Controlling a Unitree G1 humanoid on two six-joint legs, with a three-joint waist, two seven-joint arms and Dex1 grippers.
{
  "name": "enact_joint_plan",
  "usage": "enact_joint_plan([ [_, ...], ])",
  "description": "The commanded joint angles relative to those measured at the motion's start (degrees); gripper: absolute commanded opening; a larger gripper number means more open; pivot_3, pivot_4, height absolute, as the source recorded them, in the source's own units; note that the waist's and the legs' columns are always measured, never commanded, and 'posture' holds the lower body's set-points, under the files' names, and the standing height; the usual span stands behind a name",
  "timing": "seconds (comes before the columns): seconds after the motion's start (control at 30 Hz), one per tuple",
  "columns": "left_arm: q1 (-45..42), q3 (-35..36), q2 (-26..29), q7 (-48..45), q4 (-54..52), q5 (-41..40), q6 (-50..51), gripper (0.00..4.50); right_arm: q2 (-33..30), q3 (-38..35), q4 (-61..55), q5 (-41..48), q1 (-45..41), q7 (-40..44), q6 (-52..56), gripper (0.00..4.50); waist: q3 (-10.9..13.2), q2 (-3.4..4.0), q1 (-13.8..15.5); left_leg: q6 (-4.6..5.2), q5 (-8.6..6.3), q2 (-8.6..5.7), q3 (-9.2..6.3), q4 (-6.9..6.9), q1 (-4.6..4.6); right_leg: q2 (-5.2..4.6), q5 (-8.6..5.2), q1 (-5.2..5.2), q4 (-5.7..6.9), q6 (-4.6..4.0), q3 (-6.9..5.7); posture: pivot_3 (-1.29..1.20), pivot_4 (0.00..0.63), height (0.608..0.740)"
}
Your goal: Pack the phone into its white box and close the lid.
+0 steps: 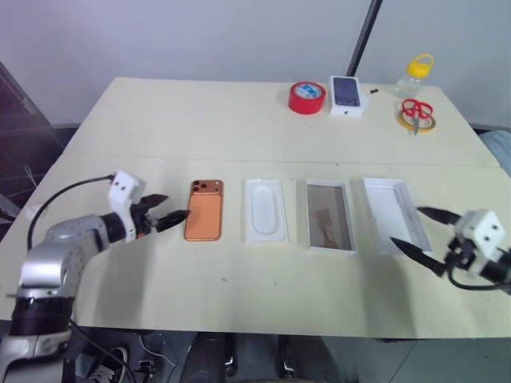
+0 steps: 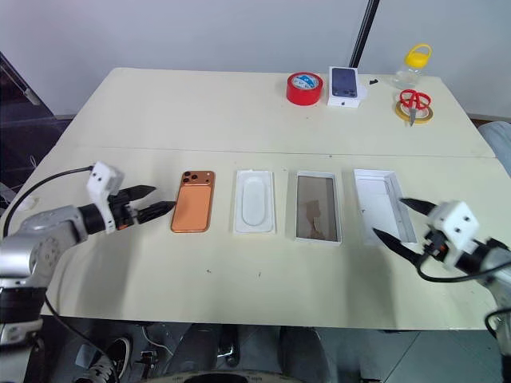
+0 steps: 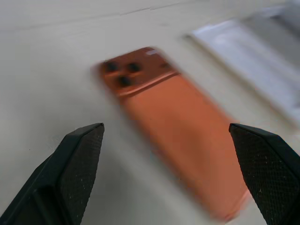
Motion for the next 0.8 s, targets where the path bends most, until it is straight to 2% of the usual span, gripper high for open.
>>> enact_joint_plan([
  [0.03,-5.3,-2.4,-3.4,3.3,-3.6,-4.5,9.8,4.48,2.8,8.5,-7.1,-0.9,-3.9,-1.5,0.8,4.5,0.0,-0.01,0.1,0.02,0.02,0.0,0.0,0.0,0.0,0.02,0.0,0.02,0.0,0.02,0.0,0.0,0.15,0.733],
  [0.17,-9.8,-4.6,-9.6,9.4,-1.8,-4.7,17.0,4.48,4.9,14.3,-8.5,-3.8,-8.7,-3.4,0.6,4.5,0.0,-0.04,0.2,0.07,0.04,-0.06,0.0,0.11,-0.03,0.11,0.11,0.06,0.07,0.32,-0.05,0.0,0.15,0.733],
  [0.33,-13.8,-3.5,-15.7,13.5,1.3,-6.9,26.3,4.48,5.4,18.6,-7.8,-5.6,-13.2,-3.7,0.6,4.5,0.1,-0.15,0.2,0.07,0.05,-0.03,-0.02,0.3,-0.06,0.32,0.11,0.1,0.13,0.35,-0.12,0.0,0.15,0.733],
  [0.43,-14.7,-4.1,-17.2,14.4,2.5,-6.7,28.3,4.48,5.4,19.3,-6.9,-6.1,-14.5,-3.9,0.3,4.5,0.1,-0.15,0.2,-0.02,0.1,-0.03,-0.03,0.31,-0.06,0.34,0.1,0.11,0.14,0.37,-0.13,0.0,0.15,0.733],
  [0.57,-13.8,-8.6,-17.5,15.0,3.2,-4.3,28.1,4.48,5.8,19.4,-6.8,-6.4,-14.8,-4.7,0.4,4.5,0.1,-0.14,0.2,-0.19,0.19,-0.02,-0.03,0.31,-0.05,0.34,0.1,0.11,0.15,0.38,-0.12,0.0,0.15,0.733],
  [0.8,-13.1,-7.5,-23.1,17.5,4.0,-5.2,29.8,4.48,6.0,19.0,-7.8,-6.7,-13.5,-6.1,0.6,4.5,0.1,-0.13,0.5,-0.13,0.15,-0.04,-0.04,0.32,0.0,0.26,0.1,0.19,0.14,0.37,-0.12,0.0,0.15,0.733],
])
